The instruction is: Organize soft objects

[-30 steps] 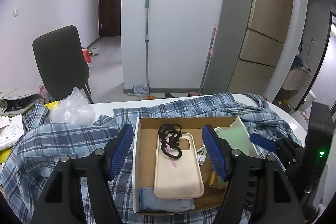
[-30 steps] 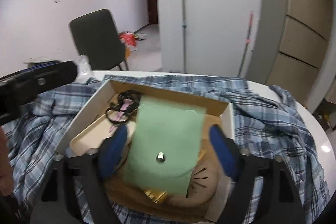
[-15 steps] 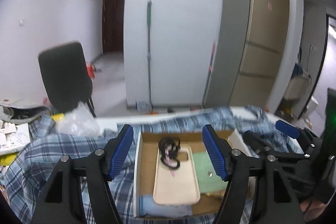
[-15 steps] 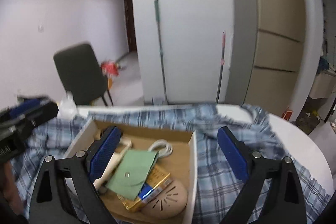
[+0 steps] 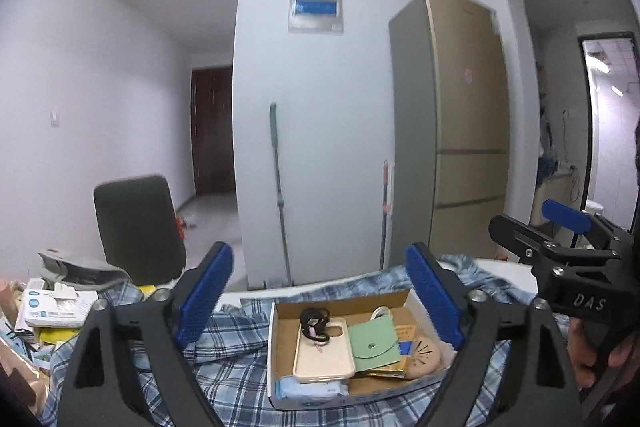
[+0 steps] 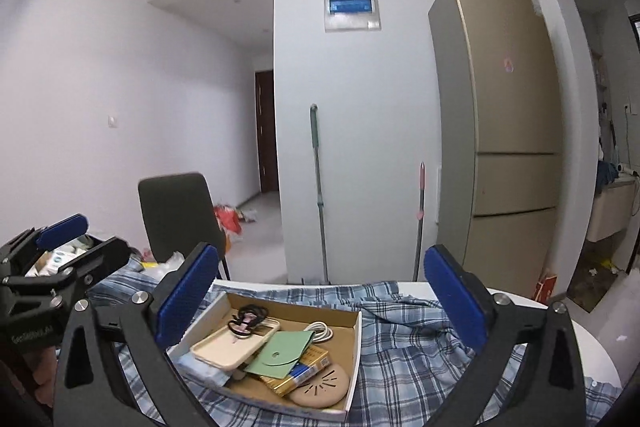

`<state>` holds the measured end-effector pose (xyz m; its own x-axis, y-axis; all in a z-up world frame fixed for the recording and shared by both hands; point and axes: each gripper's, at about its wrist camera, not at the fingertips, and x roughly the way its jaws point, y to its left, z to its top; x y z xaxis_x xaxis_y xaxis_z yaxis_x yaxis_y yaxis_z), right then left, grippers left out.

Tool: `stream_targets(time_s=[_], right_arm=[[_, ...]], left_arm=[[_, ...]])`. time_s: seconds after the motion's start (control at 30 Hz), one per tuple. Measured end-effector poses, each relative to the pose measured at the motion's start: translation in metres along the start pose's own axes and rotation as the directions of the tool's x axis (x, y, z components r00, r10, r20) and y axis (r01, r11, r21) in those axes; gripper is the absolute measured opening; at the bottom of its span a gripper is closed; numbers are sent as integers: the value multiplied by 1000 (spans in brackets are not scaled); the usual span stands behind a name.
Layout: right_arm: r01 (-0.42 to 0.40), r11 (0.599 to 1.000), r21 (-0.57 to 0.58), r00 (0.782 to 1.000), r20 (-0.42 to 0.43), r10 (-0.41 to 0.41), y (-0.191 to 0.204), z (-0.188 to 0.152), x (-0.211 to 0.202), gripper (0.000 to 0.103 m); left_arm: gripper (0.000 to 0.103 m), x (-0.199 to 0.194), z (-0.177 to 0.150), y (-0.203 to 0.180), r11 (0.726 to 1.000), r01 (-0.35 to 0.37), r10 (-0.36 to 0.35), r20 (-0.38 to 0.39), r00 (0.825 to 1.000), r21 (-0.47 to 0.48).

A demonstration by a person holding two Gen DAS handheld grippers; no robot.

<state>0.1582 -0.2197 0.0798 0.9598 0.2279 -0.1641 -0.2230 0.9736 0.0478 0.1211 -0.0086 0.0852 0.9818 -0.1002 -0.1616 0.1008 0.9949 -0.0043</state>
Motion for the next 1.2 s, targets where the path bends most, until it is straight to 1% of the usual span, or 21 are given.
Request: stream_targets(time_s=[0.07, 0.1, 0.13, 0.2, 0.3, 0.4, 0.53, 0.67, 0.77, 0.87, 0.93, 1.07, 1.2], right_arm=[[-2, 1000, 16, 999, 34, 1, 1, 1, -19, 103], [-7, 1000, 22, 999, 44, 6, 1, 1, -27, 103], [-12, 1000, 23, 999, 51, 10, 0, 0, -34, 103], [-12, 1000, 24, 998, 64, 10, -2, -4, -44, 103], [-18, 999, 33, 996, 84, 15, -5, -14, -55, 103], [-21, 1000, 21, 995, 96, 19, -4, -27, -58, 103], [-10, 1000, 2, 997, 71, 10, -2, -46, -57, 103], [0, 1000, -21, 997, 80, 2, -3, -62, -56, 103], [-11, 1000, -19, 998, 60, 12, -5, -73, -50, 103], [4, 1000, -26, 1000, 22, -4, -7, -87, -43, 103], [11, 1000, -27, 1000, 3, -11, -7, -89, -41, 103], [22, 998, -58, 999, 28, -20, -1, -90, -47, 103], [22, 997, -69, 999, 45, -19, 1, -90, -52, 103]], left_arm=[[103, -21, -3, 6, 999, 27, -25, 68, 997, -36], [103, -31, -5, 8, 998, 25, -19, 98, 995, -53], [103, -40, -7, 11, 998, 10, -3, 109, 994, -60], [103, -48, -11, 16, 998, -5, 12, 104, 995, -64], [103, -59, -20, 23, 998, -7, 13, 100, 995, -64], [103, -69, -32, 23, 999, -19, 23, 102, 995, -45], [103, -73, -48, 18, 1000, -20, 20, 104, 994, -7], [103, -70, -63, 16, 1000, -13, 11, 113, 993, 16], [103, -65, -75, 15, 999, -36, 32, 114, 993, 35], [103, -59, -86, 16, 999, -37, 34, 97, 995, 31], [103, -59, -88, 18, 999, -34, 32, 97, 995, 24], [103, -63, -90, 18, 999, -43, 40, 111, 993, 27], [103, -66, -90, 14, 998, -35, 30, 118, 993, 44]])
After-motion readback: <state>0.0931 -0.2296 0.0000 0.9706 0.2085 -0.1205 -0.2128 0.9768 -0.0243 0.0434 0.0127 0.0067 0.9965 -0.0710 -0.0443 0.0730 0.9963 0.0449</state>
